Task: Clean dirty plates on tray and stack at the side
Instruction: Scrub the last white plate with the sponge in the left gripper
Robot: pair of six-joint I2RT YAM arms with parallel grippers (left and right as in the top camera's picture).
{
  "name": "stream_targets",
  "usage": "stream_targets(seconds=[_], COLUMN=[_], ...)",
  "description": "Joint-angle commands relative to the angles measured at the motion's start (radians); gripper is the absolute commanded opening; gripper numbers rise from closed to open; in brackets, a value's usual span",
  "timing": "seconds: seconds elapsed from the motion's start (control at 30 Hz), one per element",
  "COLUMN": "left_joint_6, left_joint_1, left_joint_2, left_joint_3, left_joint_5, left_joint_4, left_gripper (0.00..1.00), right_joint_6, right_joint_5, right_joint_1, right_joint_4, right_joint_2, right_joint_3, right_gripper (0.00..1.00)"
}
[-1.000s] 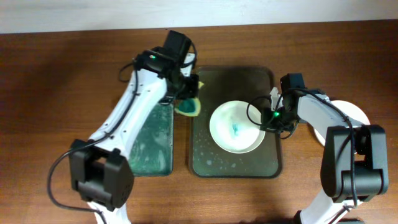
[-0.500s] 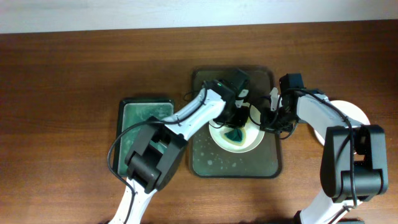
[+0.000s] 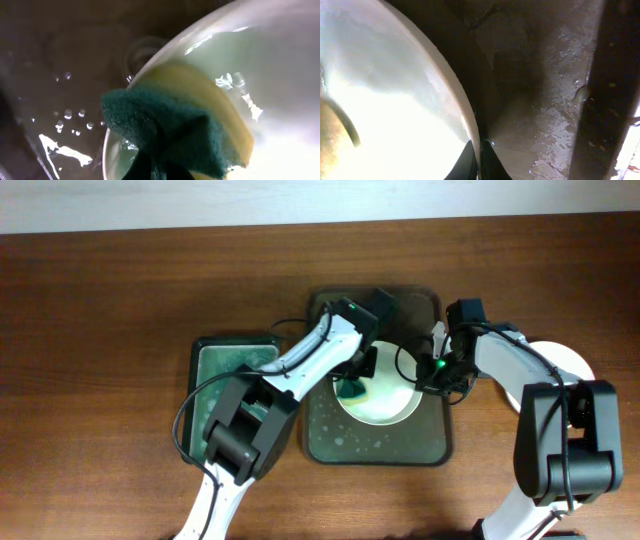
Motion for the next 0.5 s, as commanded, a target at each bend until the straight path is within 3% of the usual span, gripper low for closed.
stream_targets(seconds=[0.0,0.13,0.47], left_joint_6=[0.048,0.074,0.148], left_joint_1=[0.06,0.019,-0.087], left_joint_2=[0.06,0.098,0.13], left_joint_3=[-0.008,-0.008,-0.002], left_joint_5=[0.117,0.531,0.666], left_joint_4=[0.1,0.252,0.256], left_gripper=[0.0,0.0,0.0], right_joint_6=[0.004,0.004,0.004], right_joint_5=[0.051,0.066,0.066], right_joint_1=[0.004,0.004,0.004], right_joint_4=[-0.011,-0.012,-0.011], right_joint_2=[0.029,0.029,0.029], right_joint_3=[-0.008,-0.008,-0.008], right_gripper=[0.04,0.04,0.04])
